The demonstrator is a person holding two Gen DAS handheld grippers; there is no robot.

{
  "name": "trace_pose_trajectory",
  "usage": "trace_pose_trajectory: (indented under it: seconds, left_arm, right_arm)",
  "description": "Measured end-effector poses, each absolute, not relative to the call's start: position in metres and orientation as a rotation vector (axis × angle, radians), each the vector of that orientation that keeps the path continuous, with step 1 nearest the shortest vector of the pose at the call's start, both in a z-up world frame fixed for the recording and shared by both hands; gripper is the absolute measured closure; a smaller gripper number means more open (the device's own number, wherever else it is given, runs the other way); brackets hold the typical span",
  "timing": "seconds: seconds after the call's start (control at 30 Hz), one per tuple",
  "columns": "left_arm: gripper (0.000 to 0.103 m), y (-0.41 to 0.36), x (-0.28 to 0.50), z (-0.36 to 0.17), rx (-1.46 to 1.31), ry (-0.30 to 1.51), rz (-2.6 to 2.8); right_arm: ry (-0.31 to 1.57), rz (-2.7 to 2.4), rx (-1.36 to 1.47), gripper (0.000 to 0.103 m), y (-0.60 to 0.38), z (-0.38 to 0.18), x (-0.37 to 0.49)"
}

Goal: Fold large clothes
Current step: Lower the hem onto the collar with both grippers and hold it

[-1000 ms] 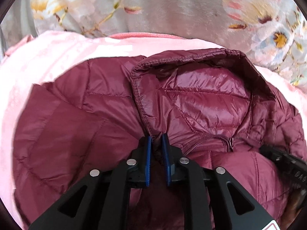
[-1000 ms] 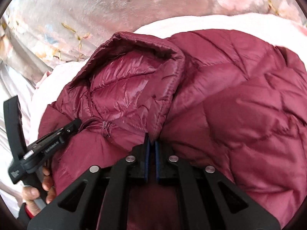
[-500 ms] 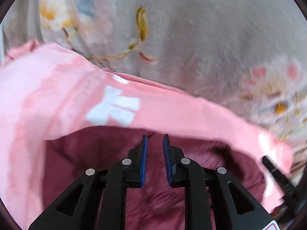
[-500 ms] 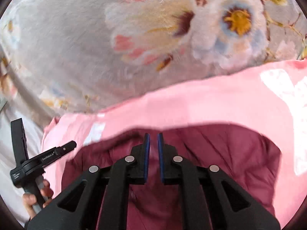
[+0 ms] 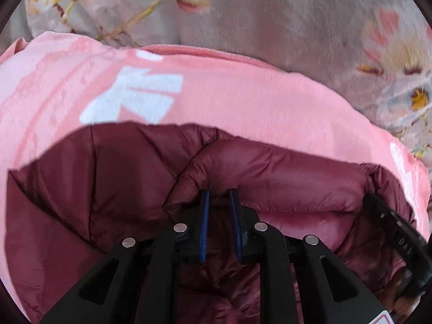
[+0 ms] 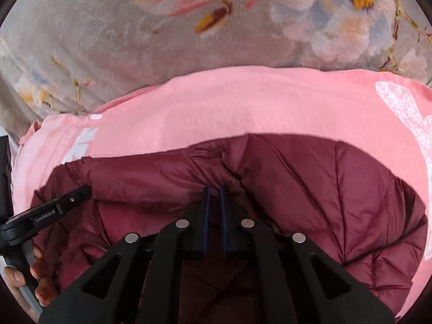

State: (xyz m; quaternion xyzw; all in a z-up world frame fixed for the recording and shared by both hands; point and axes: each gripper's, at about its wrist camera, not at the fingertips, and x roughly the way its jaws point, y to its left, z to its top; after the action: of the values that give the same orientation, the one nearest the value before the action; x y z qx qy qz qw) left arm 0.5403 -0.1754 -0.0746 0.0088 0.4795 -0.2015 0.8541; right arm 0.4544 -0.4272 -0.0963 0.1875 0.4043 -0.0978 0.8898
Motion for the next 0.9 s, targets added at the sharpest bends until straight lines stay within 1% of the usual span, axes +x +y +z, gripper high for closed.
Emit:
trace_pose_trajectory:
  seconds: [0.2, 0.33, 0.9]
  left_arm:
    - [0.086, -0.186, 0.52, -0.083, 0.126, 0.904, -0.389]
    - [0.085, -0.198, 0.515, -0.083, 0.216, 0.87, -0.343]
    - [0.087, -0.205, 0.512, -0.083, 0.264, 0.856, -0.32]
  right_arm:
    - [0.818, -0.252, 0.277, 0.098, -0.409, -0.106, 0.454]
    - [0.823, -0.296, 0.185, 0.098, -0.398, -0.104, 0.456]
    - [0.824, -0.304, 0.16, 0.098, -0.398, -0.103, 0.457]
